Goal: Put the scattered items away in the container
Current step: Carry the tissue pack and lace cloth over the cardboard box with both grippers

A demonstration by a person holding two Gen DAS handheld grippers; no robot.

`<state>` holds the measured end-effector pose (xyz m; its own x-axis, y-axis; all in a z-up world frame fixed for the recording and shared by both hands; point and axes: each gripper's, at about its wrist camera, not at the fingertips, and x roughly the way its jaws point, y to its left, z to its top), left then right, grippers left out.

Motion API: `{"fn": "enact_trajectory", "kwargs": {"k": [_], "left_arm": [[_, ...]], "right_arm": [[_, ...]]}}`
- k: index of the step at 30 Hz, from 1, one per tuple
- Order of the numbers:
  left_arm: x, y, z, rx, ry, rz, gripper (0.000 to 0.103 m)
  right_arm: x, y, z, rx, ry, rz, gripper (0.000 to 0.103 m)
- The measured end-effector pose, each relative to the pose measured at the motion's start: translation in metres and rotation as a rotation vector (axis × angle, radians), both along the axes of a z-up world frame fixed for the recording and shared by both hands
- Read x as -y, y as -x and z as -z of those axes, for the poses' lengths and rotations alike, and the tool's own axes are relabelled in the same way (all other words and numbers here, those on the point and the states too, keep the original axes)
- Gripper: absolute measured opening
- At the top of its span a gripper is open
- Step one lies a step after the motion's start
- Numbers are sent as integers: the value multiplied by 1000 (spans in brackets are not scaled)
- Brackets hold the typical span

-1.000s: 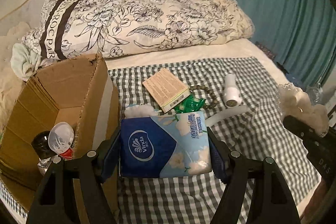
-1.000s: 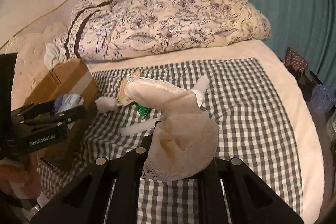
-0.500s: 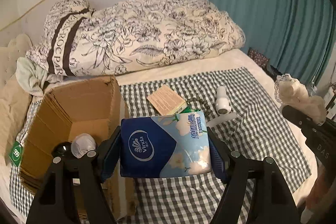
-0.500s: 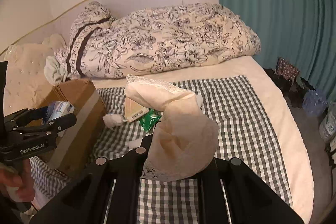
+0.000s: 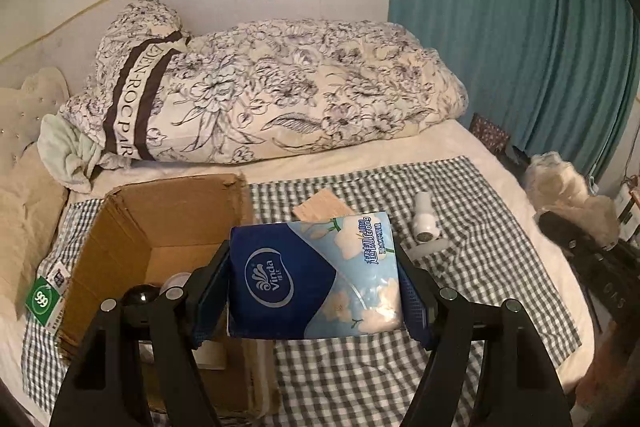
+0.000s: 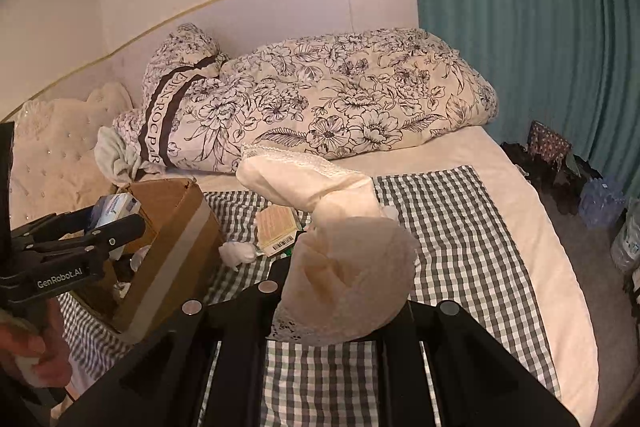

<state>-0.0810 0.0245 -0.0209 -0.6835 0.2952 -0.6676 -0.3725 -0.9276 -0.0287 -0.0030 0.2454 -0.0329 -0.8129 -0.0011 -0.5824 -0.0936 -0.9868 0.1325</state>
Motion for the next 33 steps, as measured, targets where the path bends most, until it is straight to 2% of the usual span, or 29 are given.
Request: {"fn": "enact_trajectory", "kwargs": {"k": [13, 23, 33], "left_arm": [[62, 13, -22, -56, 20, -118, 75], [89, 17, -26, -61, 31, -131, 75], [132, 26, -26, -58, 36, -186, 75]], "right_arm": [[25, 9, -21, -41, 8, -50, 11], [64, 25, -32, -46, 3, -133, 11], [119, 48, -35, -42, -13, -229, 11]]}}
